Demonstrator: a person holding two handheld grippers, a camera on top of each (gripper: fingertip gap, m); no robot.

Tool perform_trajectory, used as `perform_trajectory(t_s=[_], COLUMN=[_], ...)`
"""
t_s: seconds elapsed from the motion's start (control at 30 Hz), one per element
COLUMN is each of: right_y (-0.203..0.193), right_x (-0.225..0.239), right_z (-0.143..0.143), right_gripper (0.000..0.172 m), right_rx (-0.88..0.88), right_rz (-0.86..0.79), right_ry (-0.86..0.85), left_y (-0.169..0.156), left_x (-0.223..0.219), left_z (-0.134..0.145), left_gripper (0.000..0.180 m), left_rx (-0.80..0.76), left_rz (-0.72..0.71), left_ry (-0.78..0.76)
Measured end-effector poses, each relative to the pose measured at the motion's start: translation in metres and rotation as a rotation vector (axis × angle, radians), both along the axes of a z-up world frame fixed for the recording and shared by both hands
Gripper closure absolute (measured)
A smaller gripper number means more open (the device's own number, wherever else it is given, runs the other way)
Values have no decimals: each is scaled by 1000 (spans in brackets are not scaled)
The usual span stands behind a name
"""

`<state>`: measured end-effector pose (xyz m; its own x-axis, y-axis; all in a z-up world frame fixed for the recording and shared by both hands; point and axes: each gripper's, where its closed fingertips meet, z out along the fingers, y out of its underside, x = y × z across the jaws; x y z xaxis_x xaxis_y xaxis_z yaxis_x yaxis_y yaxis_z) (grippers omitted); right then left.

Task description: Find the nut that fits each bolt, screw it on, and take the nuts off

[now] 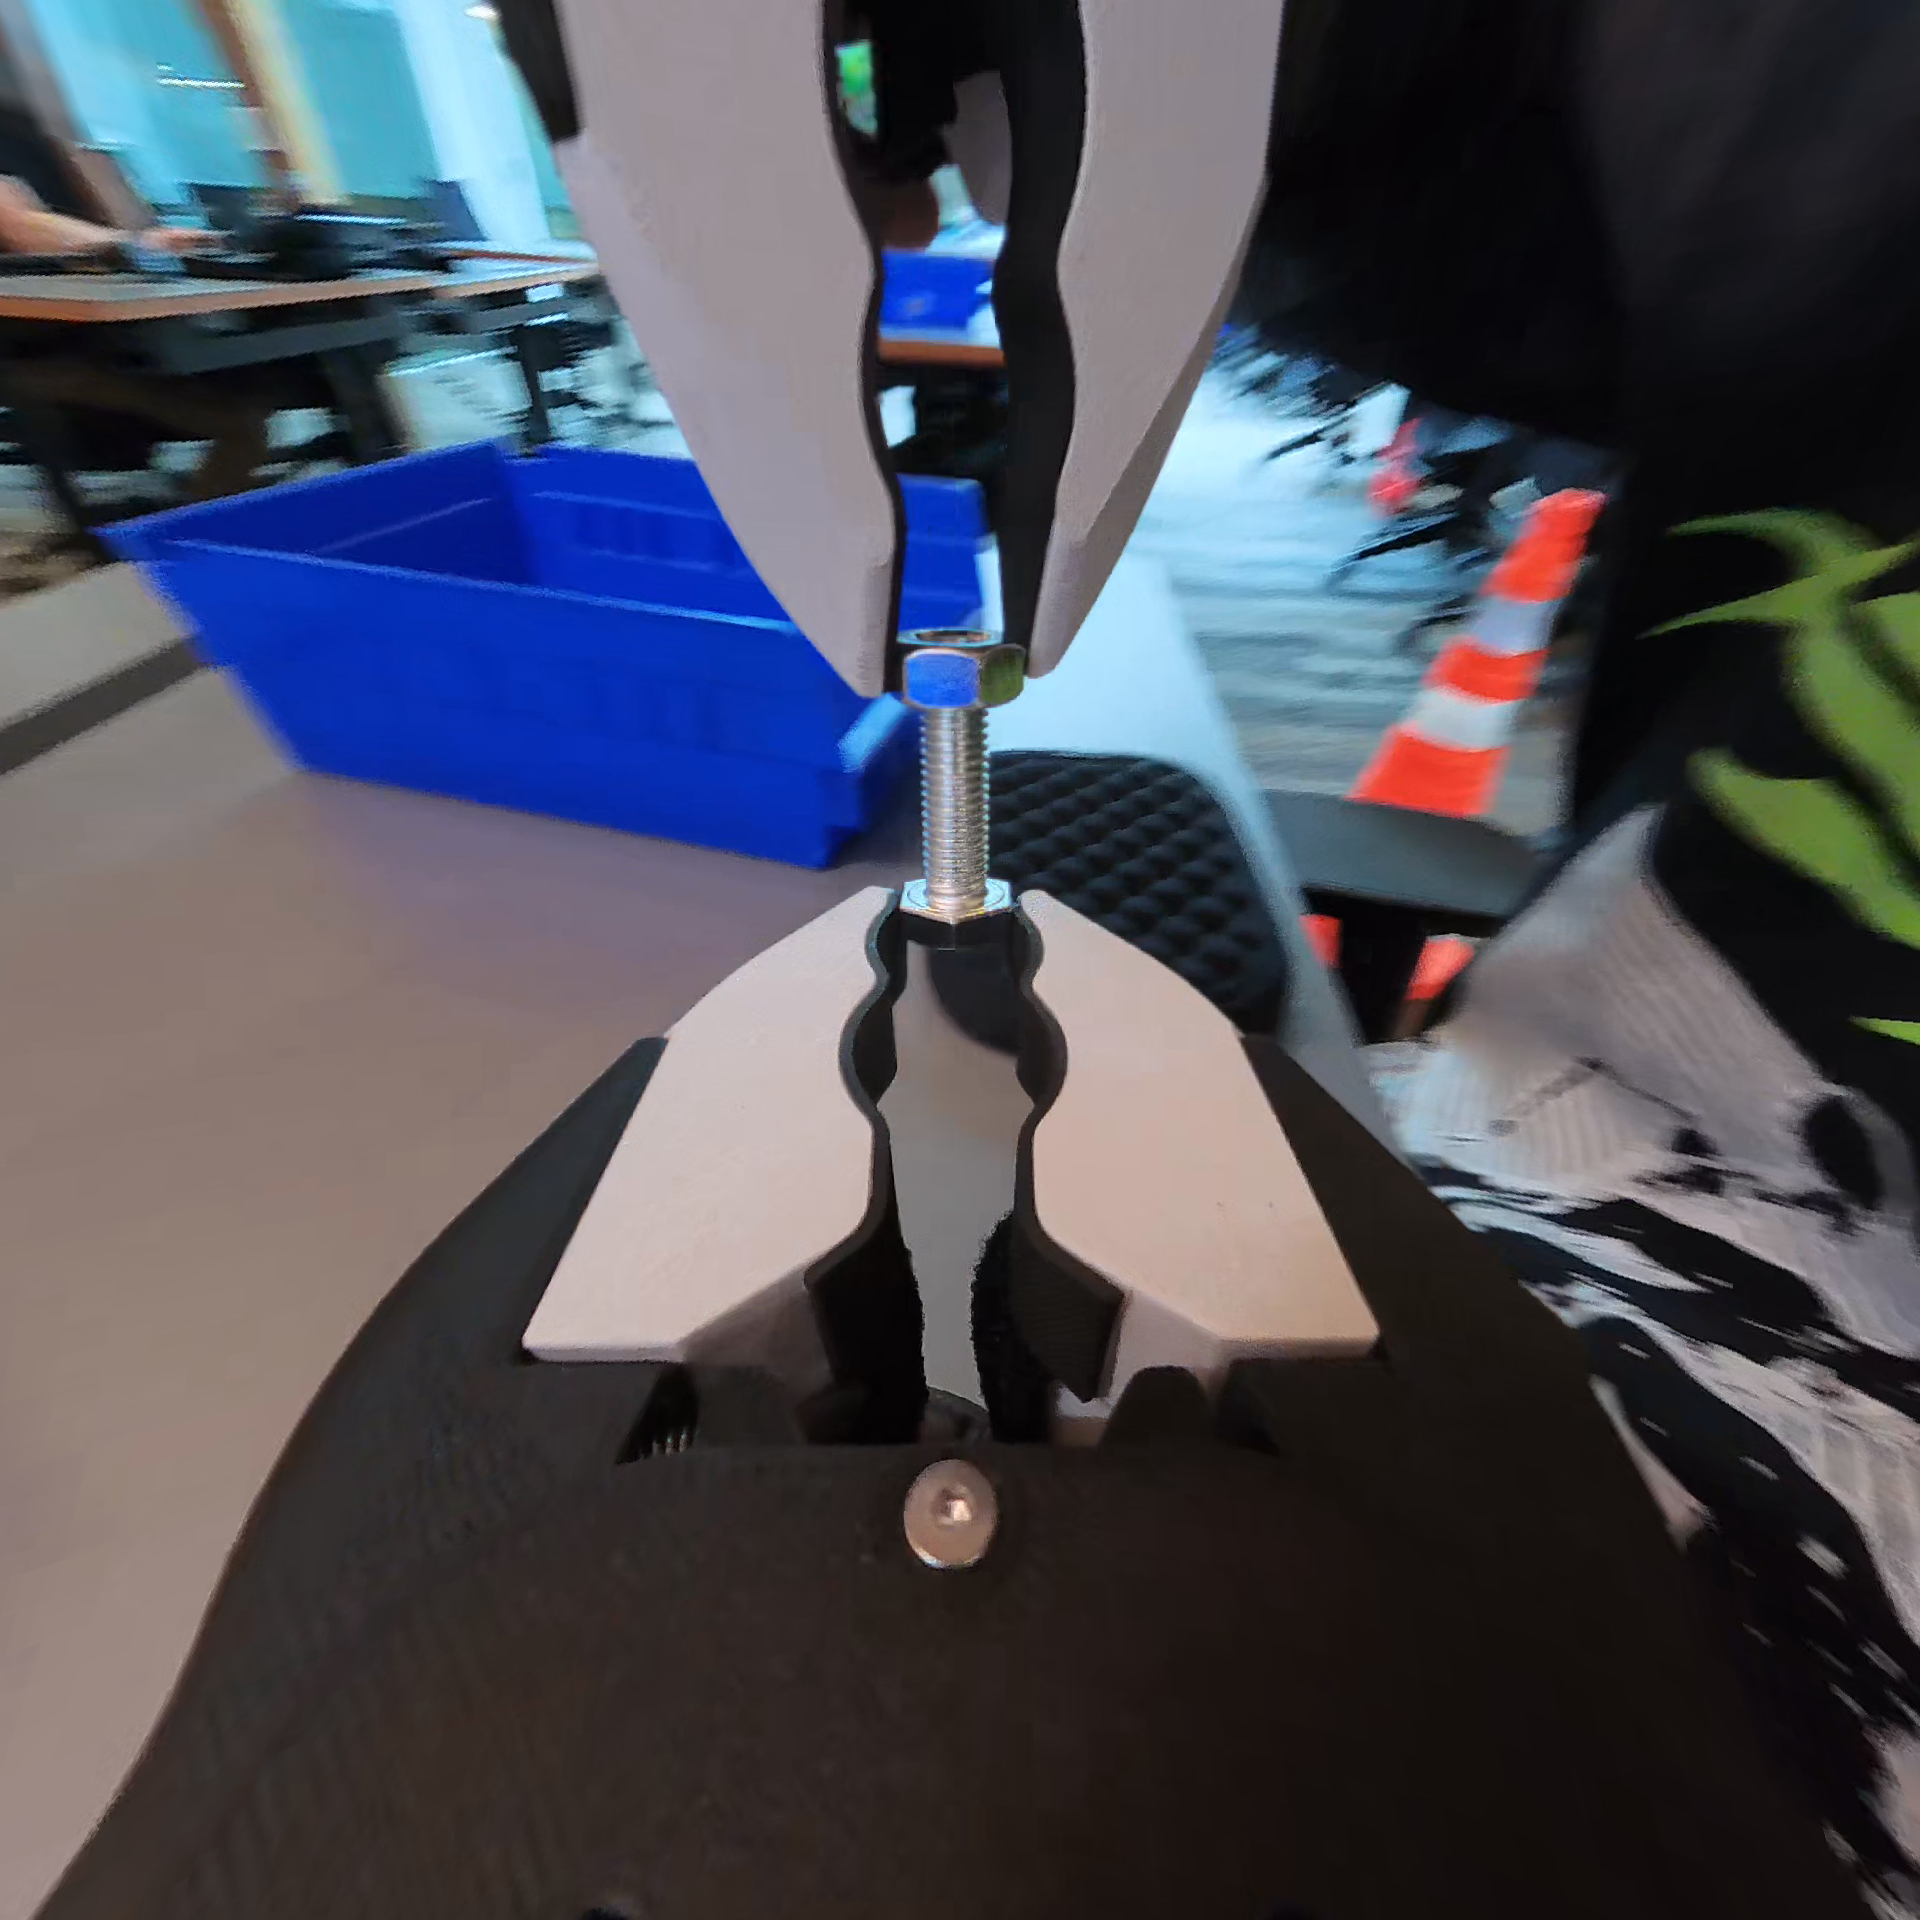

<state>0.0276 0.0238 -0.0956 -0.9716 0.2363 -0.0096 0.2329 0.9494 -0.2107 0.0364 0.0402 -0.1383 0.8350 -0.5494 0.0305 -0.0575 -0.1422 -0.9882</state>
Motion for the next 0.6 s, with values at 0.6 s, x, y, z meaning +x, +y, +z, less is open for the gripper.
perform_trajectory(t_s=[0.6], right_y=[-2], right_x=[-15], right_z=[15], right_gripper=[154], right_rx=[-39], right_rz=[-173], right_ry=[21], left_y=[5], left_x=[-19], left_z=[18], left_gripper=[162], left_rx=[148], left_rz=[379], left_ry=[42])
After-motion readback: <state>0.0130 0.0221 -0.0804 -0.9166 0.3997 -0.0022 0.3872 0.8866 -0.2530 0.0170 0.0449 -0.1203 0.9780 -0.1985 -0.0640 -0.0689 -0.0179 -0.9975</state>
